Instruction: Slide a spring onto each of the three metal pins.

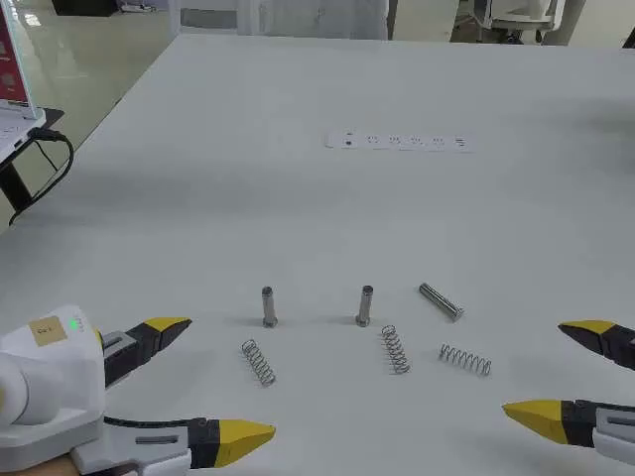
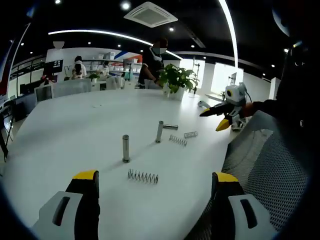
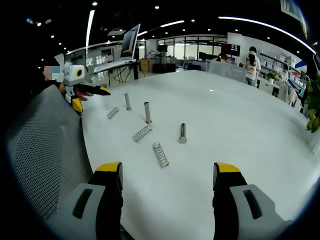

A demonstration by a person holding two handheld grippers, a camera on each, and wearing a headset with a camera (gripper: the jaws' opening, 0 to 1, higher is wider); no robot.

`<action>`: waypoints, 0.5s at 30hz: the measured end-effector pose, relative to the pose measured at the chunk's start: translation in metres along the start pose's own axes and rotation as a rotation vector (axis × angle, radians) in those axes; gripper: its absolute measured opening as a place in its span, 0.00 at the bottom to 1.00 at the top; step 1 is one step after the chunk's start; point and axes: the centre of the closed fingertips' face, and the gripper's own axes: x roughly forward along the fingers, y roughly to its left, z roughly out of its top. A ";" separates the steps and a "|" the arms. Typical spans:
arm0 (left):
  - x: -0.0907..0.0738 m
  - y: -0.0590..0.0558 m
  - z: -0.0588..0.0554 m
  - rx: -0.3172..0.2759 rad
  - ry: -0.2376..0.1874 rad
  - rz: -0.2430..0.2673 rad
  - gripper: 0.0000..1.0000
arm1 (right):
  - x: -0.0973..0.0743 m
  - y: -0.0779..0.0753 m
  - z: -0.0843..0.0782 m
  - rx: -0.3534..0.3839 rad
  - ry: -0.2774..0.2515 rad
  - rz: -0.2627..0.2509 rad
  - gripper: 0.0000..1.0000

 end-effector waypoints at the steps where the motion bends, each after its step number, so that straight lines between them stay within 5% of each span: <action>1: 0.000 0.000 0.000 -0.001 0.001 0.000 0.89 | 0.000 0.000 -0.001 0.001 0.001 0.002 0.73; 15: 0.000 0.001 -0.001 -0.004 0.005 0.005 0.89 | 0.004 -0.002 0.000 -0.006 0.010 0.013 0.72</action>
